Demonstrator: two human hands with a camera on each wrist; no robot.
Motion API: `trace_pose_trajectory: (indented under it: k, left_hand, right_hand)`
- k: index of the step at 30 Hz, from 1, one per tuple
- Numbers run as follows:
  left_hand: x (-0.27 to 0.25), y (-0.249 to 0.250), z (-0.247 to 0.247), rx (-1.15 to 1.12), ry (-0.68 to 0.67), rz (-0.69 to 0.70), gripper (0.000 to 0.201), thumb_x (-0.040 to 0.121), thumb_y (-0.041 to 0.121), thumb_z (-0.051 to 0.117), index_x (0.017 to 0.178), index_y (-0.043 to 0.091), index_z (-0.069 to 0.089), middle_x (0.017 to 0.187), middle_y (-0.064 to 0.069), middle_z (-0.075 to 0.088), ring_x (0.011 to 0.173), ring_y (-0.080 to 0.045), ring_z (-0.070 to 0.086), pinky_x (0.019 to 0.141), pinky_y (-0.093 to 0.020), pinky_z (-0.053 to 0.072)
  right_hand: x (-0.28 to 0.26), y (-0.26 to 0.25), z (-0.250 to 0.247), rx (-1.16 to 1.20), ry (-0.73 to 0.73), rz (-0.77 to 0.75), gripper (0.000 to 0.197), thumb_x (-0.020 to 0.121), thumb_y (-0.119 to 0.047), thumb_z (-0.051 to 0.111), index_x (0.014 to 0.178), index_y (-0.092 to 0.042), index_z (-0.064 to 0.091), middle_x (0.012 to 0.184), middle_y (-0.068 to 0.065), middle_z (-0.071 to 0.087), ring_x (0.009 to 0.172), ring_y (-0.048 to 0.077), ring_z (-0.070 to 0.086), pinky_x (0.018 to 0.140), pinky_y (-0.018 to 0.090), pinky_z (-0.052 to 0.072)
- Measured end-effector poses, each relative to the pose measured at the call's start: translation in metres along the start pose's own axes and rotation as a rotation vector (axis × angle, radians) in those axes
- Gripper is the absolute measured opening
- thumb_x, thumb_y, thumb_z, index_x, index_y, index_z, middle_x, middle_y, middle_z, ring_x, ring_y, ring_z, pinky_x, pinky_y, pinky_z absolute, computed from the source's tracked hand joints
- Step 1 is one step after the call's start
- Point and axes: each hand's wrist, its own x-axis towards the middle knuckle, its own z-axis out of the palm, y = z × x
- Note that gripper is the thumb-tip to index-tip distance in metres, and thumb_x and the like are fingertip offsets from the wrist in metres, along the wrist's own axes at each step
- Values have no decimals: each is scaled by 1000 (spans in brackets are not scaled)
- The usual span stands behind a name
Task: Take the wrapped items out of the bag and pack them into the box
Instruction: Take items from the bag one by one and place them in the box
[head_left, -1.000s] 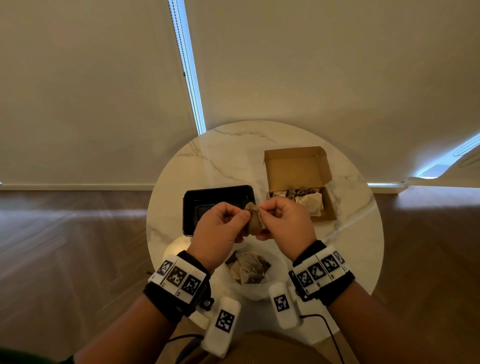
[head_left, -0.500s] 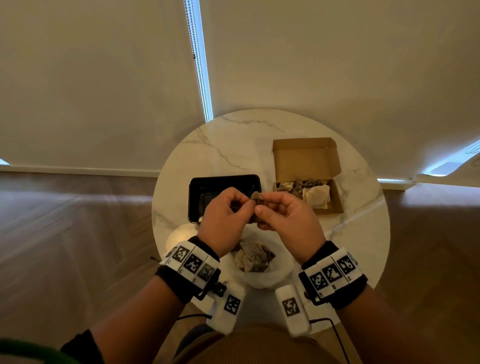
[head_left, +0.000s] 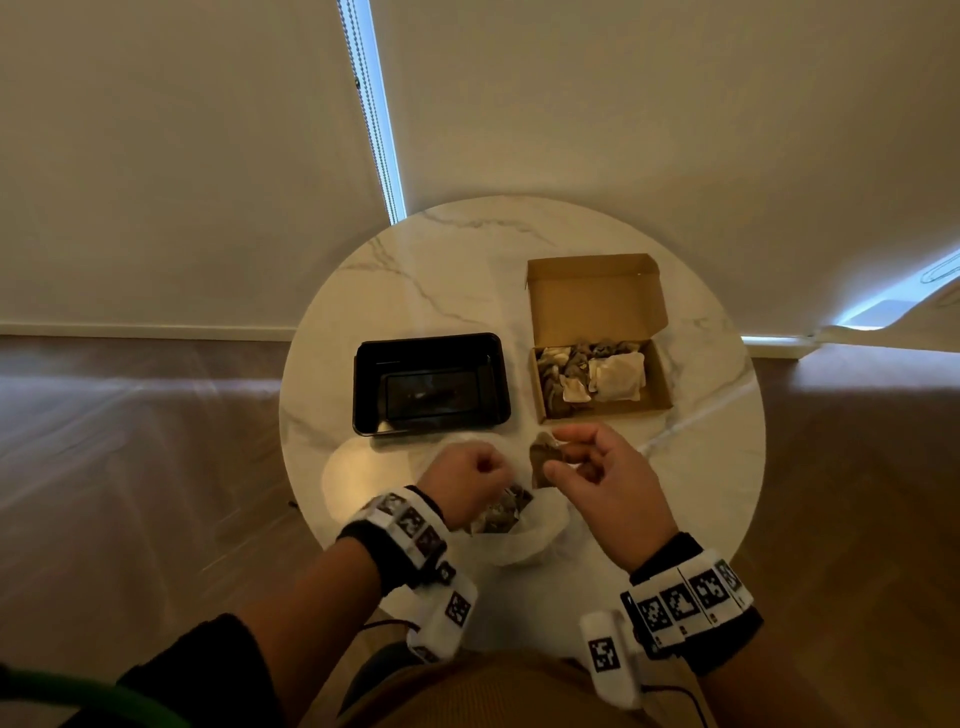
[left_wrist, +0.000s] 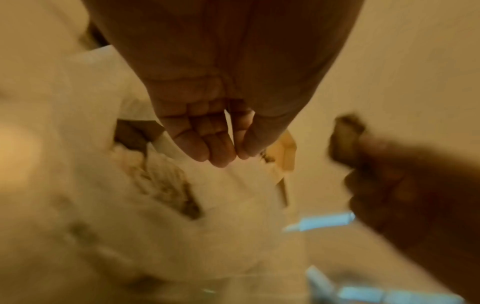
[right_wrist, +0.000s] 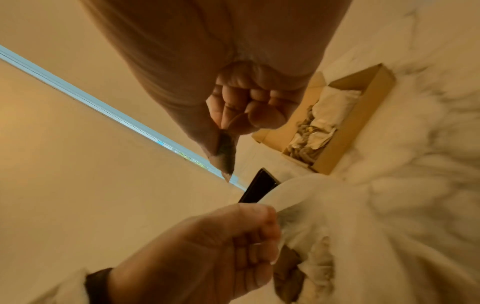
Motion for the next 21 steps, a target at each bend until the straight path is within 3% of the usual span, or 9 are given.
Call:
trace_pose_trajectory:
  k: [2, 4, 7, 10, 16, 21]
  left_hand:
    - [11, -12, 17, 367, -88, 65, 14, 97, 30, 62, 101, 26, 75, 97, 7, 71, 87, -11, 65, 88, -35, 59]
    - [22, -20, 32, 630, -182, 97, 20, 98, 36, 59, 113, 34, 72, 117, 6, 67, 103, -18, 64, 98, -40, 54]
    - [32, -21, 45, 877, -273, 131, 30, 100, 33, 57, 129, 30, 64, 138, -2, 57, 125, -31, 57, 112, -51, 42]
    - [38, -16, 52, 925, -279, 146, 30, 103, 31, 52, 132, 27, 62, 140, -2, 59, 128, -30, 56, 112, -50, 43]
    - [41, -3, 53, 897, -282, 164, 25, 102, 29, 54, 120, 25, 70, 127, -4, 67, 115, -29, 63, 101, -45, 54]
    - [33, -2, 47, 793, -233, 164, 25, 103, 32, 53, 108, 19, 73, 113, -1, 71, 103, -24, 66, 94, -36, 55]
  right_hand:
    - [-10, 12, -9, -24, 8, 34, 34, 87, -13, 78, 112, -32, 66, 99, -5, 75, 86, 19, 71, 79, 33, 60]
    - [-20, 21, -18, -59, 33, 54, 33, 87, -12, 78, 109, -33, 66, 96, -7, 74, 74, 10, 68, 73, 24, 57]
    - [-30, 32, -29, -101, 70, 75, 30, 86, -10, 78, 106, -31, 67, 93, -8, 73, 61, 5, 60, 66, 14, 51]
    - [-37, 40, -38, -112, 76, 87, 29, 86, -10, 78, 106, -29, 68, 91, -9, 73, 60, 5, 61, 66, 13, 51]
    - [-42, 49, -43, -124, 70, 88, 29, 86, -12, 78, 104, -33, 68, 92, -22, 71, 58, 5, 59, 67, 20, 54]
    - [-39, 49, -44, -124, 63, 97, 29, 87, -13, 78, 104, -34, 68, 91, -15, 73, 61, 8, 62, 70, 23, 56]
